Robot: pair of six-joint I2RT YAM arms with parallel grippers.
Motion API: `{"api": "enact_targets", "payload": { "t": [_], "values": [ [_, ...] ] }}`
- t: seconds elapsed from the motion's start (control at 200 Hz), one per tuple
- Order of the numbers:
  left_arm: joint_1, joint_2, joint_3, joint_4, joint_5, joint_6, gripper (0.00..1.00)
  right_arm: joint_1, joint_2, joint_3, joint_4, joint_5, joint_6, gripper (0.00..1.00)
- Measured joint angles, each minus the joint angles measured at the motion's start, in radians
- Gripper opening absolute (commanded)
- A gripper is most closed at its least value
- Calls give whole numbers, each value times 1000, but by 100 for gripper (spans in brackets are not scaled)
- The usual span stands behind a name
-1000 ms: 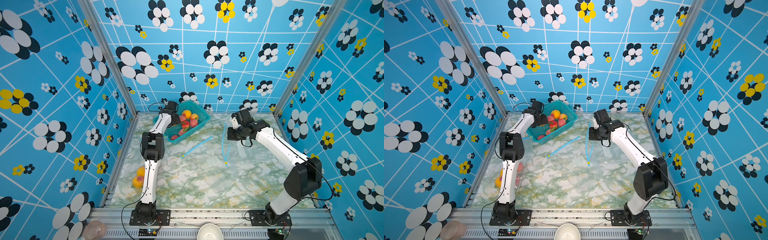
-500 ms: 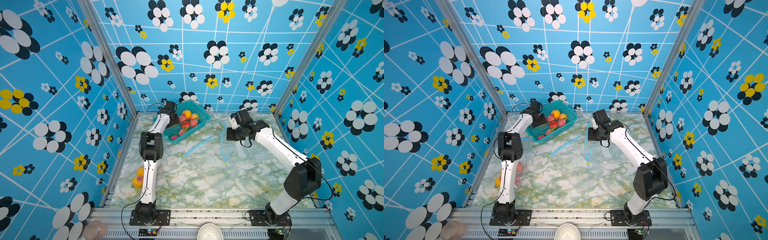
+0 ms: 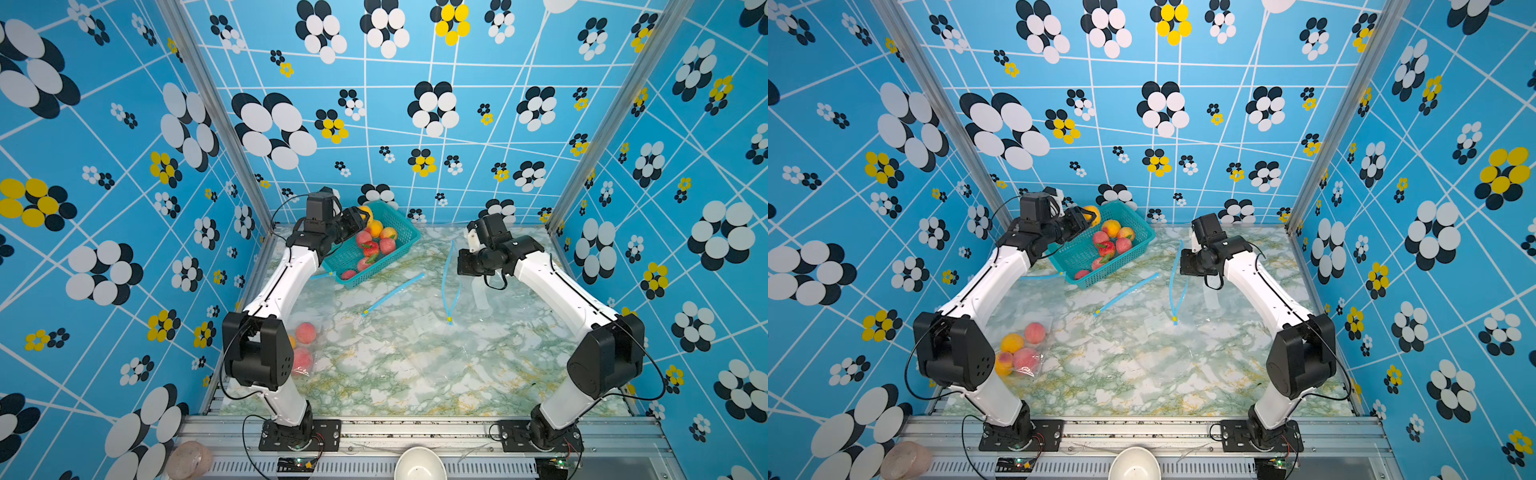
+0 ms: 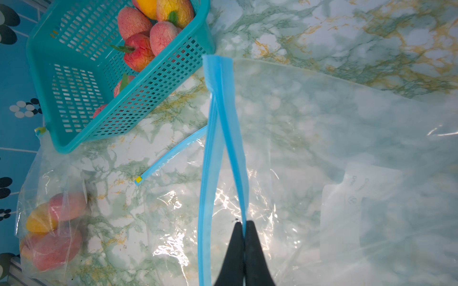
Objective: Place the peach in a zip-top bag and seal the zipper
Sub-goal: Pick up the peach from the basket, then place the peach in the zipper food storage bag.
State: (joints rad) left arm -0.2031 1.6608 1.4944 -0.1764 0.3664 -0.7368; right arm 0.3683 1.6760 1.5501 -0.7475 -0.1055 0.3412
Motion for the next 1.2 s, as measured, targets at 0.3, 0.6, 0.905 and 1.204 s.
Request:
{"api": "enact_targets", "payload": {
  "t": [0.3, 0.6, 0.905, 1.204],
  "values": [
    [-306, -89, -238, 119, 55, -156, 56, -25, -2, -4, 3, -29, 8, 0],
    [-415, -91, -270, 151, 39, -198, 56, -25, -25, -53, 4, -74, 7, 0],
    [-417, 5, -269, 163, 34, -208, 55, -15, -76, -65, 4, -118, 7, 0],
    [-431, -15, -269, 170, 34, -207, 55, -9, -38, -43, 2, -114, 7, 0]
  ]
}}
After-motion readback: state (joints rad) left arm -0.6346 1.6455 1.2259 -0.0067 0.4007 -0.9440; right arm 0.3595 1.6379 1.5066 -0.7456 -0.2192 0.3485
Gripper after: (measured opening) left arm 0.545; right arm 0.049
